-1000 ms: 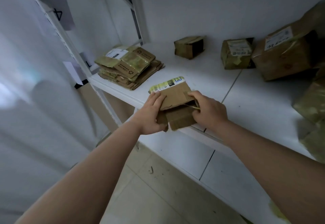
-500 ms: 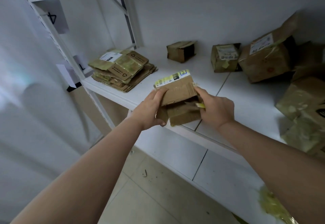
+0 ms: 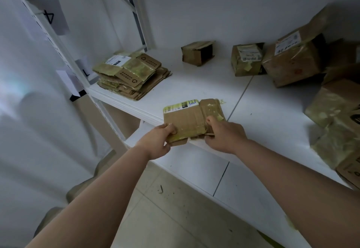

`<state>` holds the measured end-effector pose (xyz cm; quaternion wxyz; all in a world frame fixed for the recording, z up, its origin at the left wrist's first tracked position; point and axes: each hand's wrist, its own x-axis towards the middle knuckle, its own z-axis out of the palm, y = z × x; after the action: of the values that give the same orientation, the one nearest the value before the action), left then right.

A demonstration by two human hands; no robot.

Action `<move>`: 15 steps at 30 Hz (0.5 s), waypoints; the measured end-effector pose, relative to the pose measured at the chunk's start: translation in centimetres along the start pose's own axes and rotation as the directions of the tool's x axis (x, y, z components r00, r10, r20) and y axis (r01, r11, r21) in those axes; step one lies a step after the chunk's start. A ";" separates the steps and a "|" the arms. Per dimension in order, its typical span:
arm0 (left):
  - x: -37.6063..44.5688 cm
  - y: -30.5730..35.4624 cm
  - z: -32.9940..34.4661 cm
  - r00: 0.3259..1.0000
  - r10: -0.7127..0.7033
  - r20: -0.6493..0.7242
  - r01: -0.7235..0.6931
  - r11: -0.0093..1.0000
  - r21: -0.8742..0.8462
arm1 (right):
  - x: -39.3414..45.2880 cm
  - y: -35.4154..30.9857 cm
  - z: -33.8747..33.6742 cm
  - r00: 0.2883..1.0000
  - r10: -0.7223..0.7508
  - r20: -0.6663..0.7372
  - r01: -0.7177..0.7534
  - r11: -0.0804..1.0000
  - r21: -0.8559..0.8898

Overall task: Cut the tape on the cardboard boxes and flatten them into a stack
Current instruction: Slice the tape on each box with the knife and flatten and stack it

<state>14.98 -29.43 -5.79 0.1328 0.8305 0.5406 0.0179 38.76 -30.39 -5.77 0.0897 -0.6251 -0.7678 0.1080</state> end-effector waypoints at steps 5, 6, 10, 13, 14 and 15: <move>0.0 0.4 -1.6 0.995 -0.093 -0.046 0.087 0.988 -0.130 | 0.4 0.2 -1.2 0.961 0.041 -0.272 -0.014 0.995 0.100; 0.3 0.4 -1.9 0.985 -0.137 -0.104 0.124 0.984 -0.124 | 0.5 0.3 -1.3 0.940 0.066 -0.335 -0.030 0.993 0.113; 1.9 0.6 -3.2 0.933 -0.162 -0.321 0.172 0.985 0.002 | 1.3 0.7 -1.7 0.861 0.149 -0.486 -0.055 0.977 0.204; 3.1 1.4 -4.3 0.892 -0.162 -0.421 0.140 0.987 -0.083 | 2.5 1.2 -2.3 0.839 0.184 -0.512 -0.066 0.969 0.238; 3.5 1.8 -4.8 0.888 -0.163 -0.429 0.132 0.986 -0.103 | 2.9 1.3 -2.5 0.843 0.180 -0.507 -0.074 0.972 0.221; 4.0 2.4 -5.1 0.891 -0.167 -0.423 0.132 0.985 -0.111 | 3.3 1.3 -2.7 0.851 0.167 -0.497 -0.083 0.979 0.187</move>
<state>17.89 -25.72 -0.74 0.0439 0.7560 0.6178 0.2118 40.09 -26.76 -3.54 0.3318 -0.6709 -0.6631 0.0048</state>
